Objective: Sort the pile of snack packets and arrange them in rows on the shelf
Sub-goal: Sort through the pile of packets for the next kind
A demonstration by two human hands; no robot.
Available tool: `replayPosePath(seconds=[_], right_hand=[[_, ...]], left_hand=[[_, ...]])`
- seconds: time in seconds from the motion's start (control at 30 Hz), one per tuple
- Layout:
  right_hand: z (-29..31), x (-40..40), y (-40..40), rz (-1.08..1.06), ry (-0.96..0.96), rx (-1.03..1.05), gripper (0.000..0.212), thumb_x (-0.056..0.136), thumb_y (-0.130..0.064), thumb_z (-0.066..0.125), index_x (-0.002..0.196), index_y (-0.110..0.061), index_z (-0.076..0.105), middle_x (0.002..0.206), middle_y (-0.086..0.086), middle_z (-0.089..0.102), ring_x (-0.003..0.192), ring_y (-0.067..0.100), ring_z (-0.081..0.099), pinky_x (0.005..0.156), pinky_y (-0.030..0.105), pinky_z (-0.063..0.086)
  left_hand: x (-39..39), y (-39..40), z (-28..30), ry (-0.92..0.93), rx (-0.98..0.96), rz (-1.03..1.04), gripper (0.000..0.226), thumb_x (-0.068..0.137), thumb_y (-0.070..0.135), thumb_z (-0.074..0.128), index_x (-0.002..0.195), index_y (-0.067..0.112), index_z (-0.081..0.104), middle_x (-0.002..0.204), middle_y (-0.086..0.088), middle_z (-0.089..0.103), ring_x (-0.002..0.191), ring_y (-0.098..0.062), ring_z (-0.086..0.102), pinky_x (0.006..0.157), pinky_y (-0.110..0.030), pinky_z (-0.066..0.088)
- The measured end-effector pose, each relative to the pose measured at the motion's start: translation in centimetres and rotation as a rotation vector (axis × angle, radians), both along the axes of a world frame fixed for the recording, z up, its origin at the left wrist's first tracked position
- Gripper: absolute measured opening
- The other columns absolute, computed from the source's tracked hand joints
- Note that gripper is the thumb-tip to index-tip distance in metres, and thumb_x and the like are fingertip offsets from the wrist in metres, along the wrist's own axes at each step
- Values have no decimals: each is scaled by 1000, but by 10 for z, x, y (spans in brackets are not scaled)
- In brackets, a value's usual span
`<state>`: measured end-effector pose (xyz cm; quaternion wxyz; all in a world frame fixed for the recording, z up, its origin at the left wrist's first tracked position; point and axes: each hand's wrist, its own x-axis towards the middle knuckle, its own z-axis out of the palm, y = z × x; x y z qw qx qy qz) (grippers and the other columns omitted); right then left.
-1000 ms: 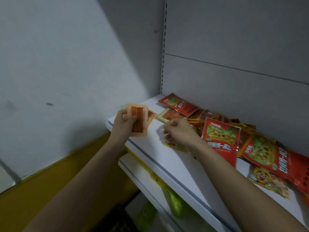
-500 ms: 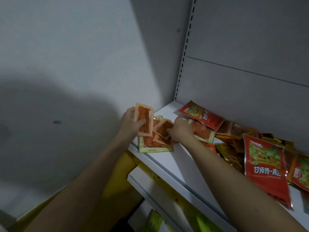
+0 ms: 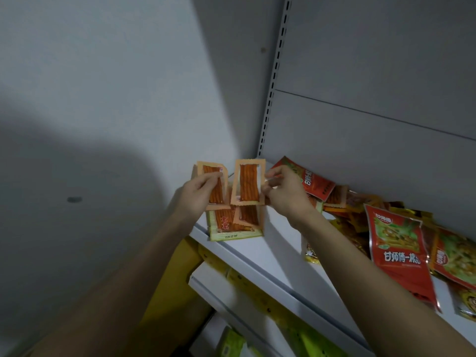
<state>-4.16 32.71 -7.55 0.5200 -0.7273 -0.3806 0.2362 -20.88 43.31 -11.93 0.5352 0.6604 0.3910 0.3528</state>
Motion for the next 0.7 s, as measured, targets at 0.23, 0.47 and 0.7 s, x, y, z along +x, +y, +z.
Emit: replayPosePath(seconds=[0.23,0.47,0.7], right_hand=[[-3,-22,2,42,15,5,22,93,5,54,94,-17,51,91,7,59,91,39,68,80,56,57],[-25,-10,-5,-39,-482,-366,28,100,-34,52,104,-7,54,99,17,68,88,36,66,73,41,53],[-37,-27,2,-12,-585,-561,52,93,-35,65,127,-2,43,126,20,55,119,37,53,88,41,47]], left_hand=[[11,-15,10,-230,-136,-143,35,93,9,68,126,17,61,116,-2,71,98,-20,74,79,-41,62],[2,-11,-1,-258,-98,-74,49,93,-2,65,133,24,53,120,-2,67,107,-20,69,82,-41,62],[-5,-18,3,-220,-96,-19,27,102,4,51,118,17,68,125,-1,63,106,-18,69,77,-34,63]])
